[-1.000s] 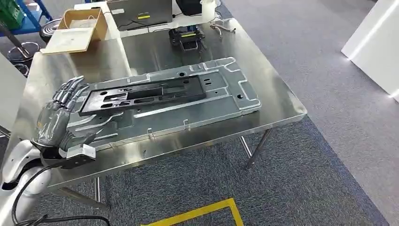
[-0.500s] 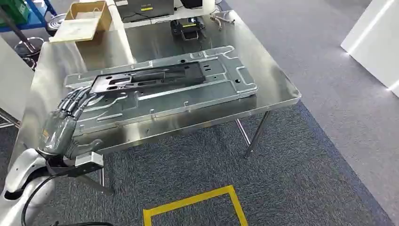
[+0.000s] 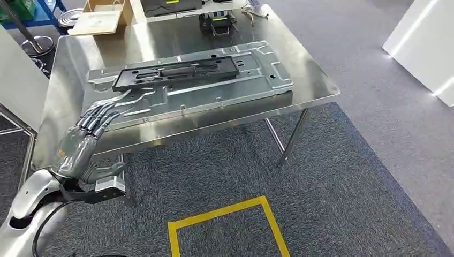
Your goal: Take the parts from the cabinet and place them on the table.
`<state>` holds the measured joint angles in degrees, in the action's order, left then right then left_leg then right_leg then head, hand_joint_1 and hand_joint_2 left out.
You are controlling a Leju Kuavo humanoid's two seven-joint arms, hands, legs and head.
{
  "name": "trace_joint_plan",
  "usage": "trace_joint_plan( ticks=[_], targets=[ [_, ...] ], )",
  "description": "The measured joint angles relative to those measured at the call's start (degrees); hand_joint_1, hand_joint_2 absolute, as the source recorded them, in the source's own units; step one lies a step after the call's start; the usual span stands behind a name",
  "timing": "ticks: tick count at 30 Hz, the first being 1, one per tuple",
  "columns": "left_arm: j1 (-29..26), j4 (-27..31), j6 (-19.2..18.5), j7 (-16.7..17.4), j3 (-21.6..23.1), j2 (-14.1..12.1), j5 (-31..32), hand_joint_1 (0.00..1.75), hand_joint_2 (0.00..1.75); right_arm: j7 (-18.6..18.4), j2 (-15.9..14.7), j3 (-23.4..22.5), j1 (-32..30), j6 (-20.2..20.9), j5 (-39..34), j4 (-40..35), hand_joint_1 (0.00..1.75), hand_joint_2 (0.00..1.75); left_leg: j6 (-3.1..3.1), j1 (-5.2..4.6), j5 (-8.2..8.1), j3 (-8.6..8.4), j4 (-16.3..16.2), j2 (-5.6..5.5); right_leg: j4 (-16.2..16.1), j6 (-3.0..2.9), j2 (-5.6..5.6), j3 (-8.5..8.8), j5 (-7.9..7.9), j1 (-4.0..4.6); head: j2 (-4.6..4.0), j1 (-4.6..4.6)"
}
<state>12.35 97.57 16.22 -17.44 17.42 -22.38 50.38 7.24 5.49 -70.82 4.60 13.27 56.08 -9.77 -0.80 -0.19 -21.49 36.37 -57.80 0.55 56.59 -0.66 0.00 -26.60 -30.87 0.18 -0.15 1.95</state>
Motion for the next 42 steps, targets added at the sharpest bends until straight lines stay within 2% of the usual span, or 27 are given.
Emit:
trace_joint_plan(
  ticks=[2, 3, 4, 5, 6, 8, 9, 10, 12, 13, 14, 15, 19, 22, 23, 24, 26, 28, 30, 33, 34, 35, 36, 38, 39, 40, 42],
  targets=[
    [0.2, -0.2, -0.2, -0.2, 0.1, 0.1, 0.0, 0.00, 0.00, 0.0, 0.1, 0.0, 0.0, 0.0, 0.0, 0.0, 0.00, 0.00, 0.79, 0.38, 1.15, 0.08, 0.4, 0.10, 0.0, -0.52, 0.06, -0.59, 0.82, 0.52, 0.00, 0.00],
    [0.2, -0.4, -0.3, -0.3, 0.1, 0.1, 0.0, 0.00, 0.00, 0.0, 0.1, 0.0, 0.0, -0.1, 0.1, 0.0, 0.00, 0.00, 1.21, 0.08, 1.81, 0.17, 0.7, 0.02, -0.7, -1.03, 0.03, -0.98, 1.76, 0.12, 0.00, -0.04],
    [0.1, -0.6, -0.3, -0.3, 0.1, 0.2, 0.0, 0.00, 0.00, 0.0, 0.3, 0.0, 0.0, -0.1, 0.2, 0.0, 0.00, 0.00, 1.18, 0.39, 0.83, 0.69, 0.0, -0.15, -1.1, -1.07, -0.52, -1.39, 2.58, -0.18, 0.00, -0.02],
    [0.1, -0.9, -0.3, -0.4, 0.2, 0.2, -0.1, 0.00, 0.00, 0.0, 0.4, 0.0, 0.0, -0.1, 0.3, 0.0, 0.00, 0.00, 1.49, 0.36, -2.92, 1.92, -2.2, -0.23, -1.2, -1.79, -0.44, -2.35, 3.50, -0.22, 0.00, -0.02],
    [0.0, -1.1, -0.3, -0.5, 0.2, 0.2, -0.2, 0.00, 0.00, 0.0, 0.4, 0.0, 0.0, -0.1, 0.3, 0.0, 0.00, 0.00, 1.85, 0.55, -6.71, 2.94, -5.9, -0.24, -1.1, -1.88, -0.63, -3.30, 4.18, -0.23, 0.00, 0.00],
    [-0.8, -1.6, -0.2, -0.6, 0.2, 0.2, -0.2, 0.00, 0.00, 0.0, 0.4, 0.0, -0.1, -0.1, 0.3, 0.0, 0.00, 0.00, 2.36, 0.91, -11.84, 4.44, -14.4, -0.22, -0.9, -1.86, -0.66, -5.39, 5.66, -0.15, 0.00, 0.00],
    [-1.2, -1.9, -0.2, -0.6, 0.2, 0.2, -0.2, 0.00, 0.00, 0.0, 0.3, 0.0, -0.1, -0.1, 0.4, 0.0, 0.00, 0.00, 2.56, 0.96, -11.94, 4.46, -17.0, -0.22, -0.6, -1.76, -0.67, -6.47, 6.33, -0.17, 0.00, -0.02],
    [-1.6, -2.4, 0.0, -0.6, 0.2, 0.2, -0.2, 0.00, 0.00, 0.0, 0.3, 0.0, -0.1, -0.1, 0.5, 0.0, 0.00, 0.00, 2.72, 1.04, -10.25, 3.54, -17.6, -0.21, -0.3, -1.59, -0.69, -7.72, 6.98, -0.26, 0.00, -0.02],
    [-2.2, -3.4, 0.4, 0.0, 0.2, 0.2, -0.3, 0.00, 0.00, 0.0, 0.4, 0.0, -0.1, 0.1, 0.6, 0.0, 0.00, 0.00, 2.98, 1.21, -5.39, -1.19, -12.8, -0.20, 0.8, -1.08, -0.71, -10.10, 7.96, -0.54, 0.00, -0.02],
    [-2.5, -4.1, 0.6, 0.5, 0.2, 0.2, -0.7, 0.00, 0.00, 0.2, 0.3, 0.0, -0.1, 0.2, 0.6, 0.0, 0.00, 0.00, 3.12, 1.37, -4.99, -5.33, -7.5, -0.17, 1.6, -0.69, -0.69, -11.19, 8.36, -0.59, 0.00, 0.00],
    [-2.7, -4.5, 0.7, 0.8, 0.2, 0.2, -1.0, 0.00, 0.00, 0.3, 0.3, 0.0, 0.0, 0.2, 0.6, 0.0, 0.00, 0.00, 3.15, 1.36, -8.70, -8.41, -2.3, -0.15, 2.2, -0.32, -0.68, -11.84, 8.73, -0.49, 0.00, 0.00],
    [-3.3, -4.9, 1.0, 1.0, 0.0, 0.2, -1.6, 0.00, 0.00, 0.3, 0.3, 0.0, -0.1, 0.4, 0.7, 0.0, 0.00, 0.00, 2.14, 0.80, -9.84, -10.32, 0.9, -0.42, 2.6, 0.02, -0.64, -12.10, 8.98, -0.41, 0.00, -0.04],
    [-5.1, -6.9, 1.4, 1.4, -0.2, 0.4, -2.9, 0.00, 0.00, 0.4, 0.1, 0.0, -0.3, 0.7, 1.1, 0.0, 0.00, 0.00, 0.03, 0.86, -7.91, -8.54, 0.5, -0.27, 2.1, 1.56, -0.55, -12.32, 10.54, -0.61, 0.00, -0.04],
    [-6.4, -8.2, 0.7, 2.4, -0.4, 0.9, -5.5, 0.00, 0.00, -0.1, 0.0, 0.0, -0.3, 0.5, 1.1, 0.0, 0.00, 0.00, -1.04, 0.78, -5.90, -6.06, 0.5, -0.09, 10.5, 2.09, -0.30, -15.27, 0.12, -0.92, 0.00, -0.04],
    [-7.1, -8.8, 0.5, 2.5, -0.5, 1.1, -6.2, 0.00, 0.00, -0.2, 0.0, 0.0, -0.3, 0.3, 1.1, 0.0, 0.00, 0.00, -1.09, 0.67, -5.20, -5.37, 0.4, -0.08, 14.9, 2.25, -0.30, -16.28, -2.43, -0.92, 0.00, -0.02],
    [-7.9, -9.4, 0.5, 2.4, -0.6, 1.4, -6.6, 0.00, 0.00, -0.2, 0.0, 0.0, -0.3, 0.0, 1.1, 0.0, 0.00, 0.00, -1.07, 0.57, -4.46, -4.37, 0.3, -0.07, 18.4, 2.34, -0.30, -16.74, -3.11, -0.92, 0.00, -0.04],
    [-8.9, -10.2, 0.6, 2.3, -0.7, 1.8, -6.8, 0.00, 0.00, -0.2, 0.0, 0.0, -0.3, -0.1, 1.1, 0.0, 0.00, 0.00, -0.91, 0.40, -3.22, -2.35, 0.0, -0.08, 18.9, 2.14, -0.26, -14.59, 0.06, -0.90, 0.00, -0.02],
    [-9.3, -10.8, 0.6, 2.5, -1.1, 2.0, -6.8, 0.00, 0.00, -0.4, 0.0, 0.0, -0.2, -0.1, 1.1, 0.0, 0.00, 0.00, -0.67, 0.28, -2.14, -0.70, -0.3, -0.20, 11.5, 1.37, -0.21, -8.17, 3.04, -0.74, 0.00, -0.04],
    [-9.5, -11.5, 0.2, 3.3, -1.7, 2.4, -7.2, 0.00, 0.00, -0.9, -0.3, 0.0, 0.0, -0.2, 1.1, -0.2, 0.00, 0.00, -0.16, -0.05, -1.32, 0.10, -0.5, -0.27, 1.0, 0.28, 0.03, -0.75, 0.00, -0.17, 0.00, -0.04],
    [-10.1, -15.0, 0.2, 4.2, -2.6, 3.4, -8.7, 0.00, 0.00, -1.3, -0.3, 0.0, 0.1, -0.4, 1.1, -0.1, 0.00, 0.00, 1.05, 0.39, 0.48, 0.02, 0.3, -0.03, 0.1, -0.17, 0.06, -1.20, 0.71, 0.20, 0.00, -0.02],
    [-10.5, -16.4, 0.3, 4.3, -3.2, 3.8, -9.0, 0.00, 0.00, -1.4, -0.2, 0.0, 0.0, -0.6, 1.1, -0.1, 0.00, 0.00, 1.43, 0.11, 0.93, 0.35, 0.5, -0.09, -0.5, -0.57, -0.06, -1.63, 1.72, -0.37, 0.00, -0.04],
    [-10.8, -18.1, 0.4, 4.4, -3.7, 4.2, -9.1, 0.00, 0.00, -1.4, -0.2, 0.0, 0.1, -0.8, 1.1, -0.1, 0.00, 0.00, 1.63, 0.45, -0.98, 0.90, -0.3, -0.23, -0.7, -0.83, -0.30, -2.15, 2.52, -0.38, 0.00, 0.00],
    [-10.8, -19.8, 0.5, 4.6, -4.4, 4.3, -9.3, 0.00, 0.00, -1.4, -0.2, 0.0, 0.1, -0.9, 1.1, -0.1, 0.00, 0.00, 1.90, 0.55, -4.63, 1.90, -2.8, -0.23, -0.7, -1.41, -0.39, -3.04, 3.12, -0.39, 0.00, -0.02],
    [-10.9, -23.4, 0.9, 4.7, -5.7, 4.9, -9.8, 0.00, 0.00, -1.4, -0.3, 0.0, -0.1, -0.7, 1.1, -0.1, 0.00, 0.00, 2.34, 0.77, -11.28, 3.92, -11.3, -0.20, -0.6, -1.56, -0.60, -4.69, 4.35, -0.19, 0.00, -0.02],
    [-11.0, -24.7, 0.9, 4.7, -6.3, 5.1, -10.2, 0.00, 0.00, -1.4, -0.4, 0.0, -0.1, -0.5, 1.1, -0.1, 0.00, 0.00, 2.49, 0.82, -12.60, 4.39, -15.0, -0.20, -0.5, -1.58, -0.62, -5.62, 4.98, -0.10, 0.00, 0.00],
    [-11.1, -26.0, 1.1, 4.5, -6.7, 5.4, -10.5, 0.00, 0.00, -1.4, -0.5, 0.0, -0.1, -0.4, 1.1, -0.1, 0.00, 0.00, 2.56, 0.85, -12.03, 4.16, -17.1, -0.20, -0.2, -1.52, -0.61, -6.62, 5.61, -0.05, 0.00, -0.02],
    [-11.0, -28.0, 1.2, 4.2, -7.4, 5.9, -10.9, 0.00, 0.00, -1.4, -0.5, 0.0, -0.1, -0.1, 1.1, -0.1, 0.00, 0.00, 2.62, 0.85, -7.52, 0.54, -14.7, -0.20, 0.6, -1.26, -0.62, -8.87, 6.64, -0.07, 0.00, 0.00]
  ],
)
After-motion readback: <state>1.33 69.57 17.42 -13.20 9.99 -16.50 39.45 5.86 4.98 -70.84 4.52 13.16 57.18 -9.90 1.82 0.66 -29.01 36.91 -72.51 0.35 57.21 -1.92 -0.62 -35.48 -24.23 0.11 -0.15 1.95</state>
